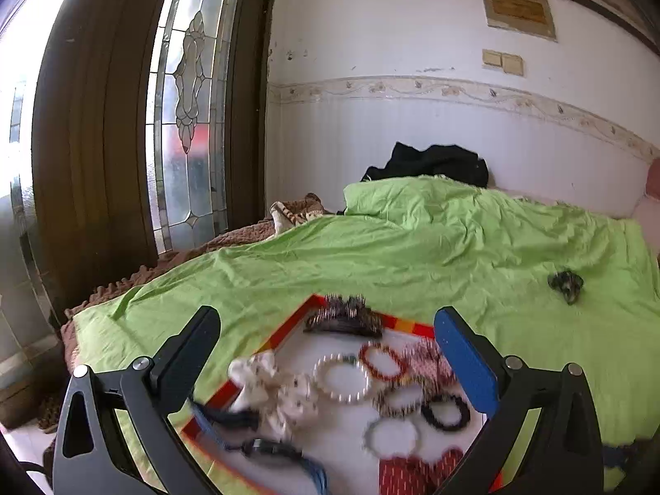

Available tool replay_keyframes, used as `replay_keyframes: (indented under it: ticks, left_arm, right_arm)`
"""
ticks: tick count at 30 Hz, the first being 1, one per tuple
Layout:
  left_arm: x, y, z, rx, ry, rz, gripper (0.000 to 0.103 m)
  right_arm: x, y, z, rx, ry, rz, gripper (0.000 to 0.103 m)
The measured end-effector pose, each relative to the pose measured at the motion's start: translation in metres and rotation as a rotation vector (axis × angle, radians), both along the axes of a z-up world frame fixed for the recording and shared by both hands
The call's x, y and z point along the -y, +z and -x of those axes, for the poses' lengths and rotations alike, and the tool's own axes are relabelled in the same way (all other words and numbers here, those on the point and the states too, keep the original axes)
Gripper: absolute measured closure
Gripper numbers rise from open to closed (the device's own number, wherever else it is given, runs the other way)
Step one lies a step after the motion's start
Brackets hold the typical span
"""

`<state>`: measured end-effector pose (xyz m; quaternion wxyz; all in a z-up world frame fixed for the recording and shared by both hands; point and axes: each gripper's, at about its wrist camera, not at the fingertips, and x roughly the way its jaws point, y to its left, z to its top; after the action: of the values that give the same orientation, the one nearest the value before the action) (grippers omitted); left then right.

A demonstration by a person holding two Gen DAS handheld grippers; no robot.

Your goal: Organize jewelry

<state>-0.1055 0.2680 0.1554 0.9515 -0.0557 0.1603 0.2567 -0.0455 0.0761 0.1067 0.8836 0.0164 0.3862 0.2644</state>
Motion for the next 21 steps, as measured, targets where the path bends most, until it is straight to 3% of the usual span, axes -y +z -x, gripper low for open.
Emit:
replay_keyframes:
  ticks: [3, 9, 16, 21]
  left_arm:
    - [0.010, -0.006, 0.018, -0.030, 0.004, 0.001, 0.000]
    - [0.013, -0.020, 0.044, -0.115, -0.046, 0.094, 0.000]
    - [0.017, -0.018, 0.067, -0.133, -0.019, 0.093, 0.000]
    - [0.007, -0.013, 0.081, -0.109, -0.001, 0.122, 0.000]
  right_arm:
    - [0.008, 0.003, 0.009, 0.010, -0.012, -0.003, 0.041]
    - [0.011, 0.005, 0.030, 0.038, -0.018, 0.007, 0.036]
    - [-0.003, 0.000, 0.046, 0.026, -0.022, 0.047, 0.035]
    - [-0.008, 0.000, 0.058, 0.058, -0.048, 0.095, 0.028]
